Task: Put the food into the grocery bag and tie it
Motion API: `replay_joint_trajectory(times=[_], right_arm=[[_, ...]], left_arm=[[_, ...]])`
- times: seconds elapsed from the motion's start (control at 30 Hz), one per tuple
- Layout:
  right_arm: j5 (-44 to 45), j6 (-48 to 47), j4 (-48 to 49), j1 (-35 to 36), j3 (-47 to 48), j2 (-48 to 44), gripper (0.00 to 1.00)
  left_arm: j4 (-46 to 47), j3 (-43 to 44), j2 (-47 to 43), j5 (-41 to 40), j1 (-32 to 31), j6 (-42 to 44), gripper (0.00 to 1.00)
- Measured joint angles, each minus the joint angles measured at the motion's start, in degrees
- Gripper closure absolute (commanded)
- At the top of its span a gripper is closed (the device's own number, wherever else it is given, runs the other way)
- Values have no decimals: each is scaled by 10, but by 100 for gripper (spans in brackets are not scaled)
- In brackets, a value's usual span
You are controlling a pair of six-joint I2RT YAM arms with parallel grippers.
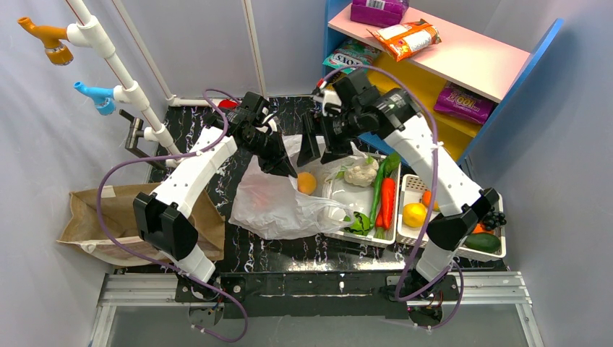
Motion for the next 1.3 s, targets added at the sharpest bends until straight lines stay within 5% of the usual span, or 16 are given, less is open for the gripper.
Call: replay_joint_trajectory(times=[0.17, 0.63, 0.83, 0.93, 1.1, 1.3], right_arm=[[56, -55, -28, -23, 52, -12, 9], [337, -144, -34, -58, -105, -59, 10], [384, -163, 16, -58, -147, -70, 14], [378, -172, 39, -58, -179, -76, 21], [363, -186, 87, -57, -232, -87, 50], [343, -200, 138, -57, -255, -139, 71]], left_arm=[[0, 0, 0, 0, 0, 0, 100], [1, -1, -4, 0, 0, 0, 100], [5, -9, -7, 0, 0, 0, 100], [7, -9, -7, 0, 0, 0, 100], [9, -9, -7, 0, 0, 0, 100], [7, -8, -7, 0, 0, 0, 100]])
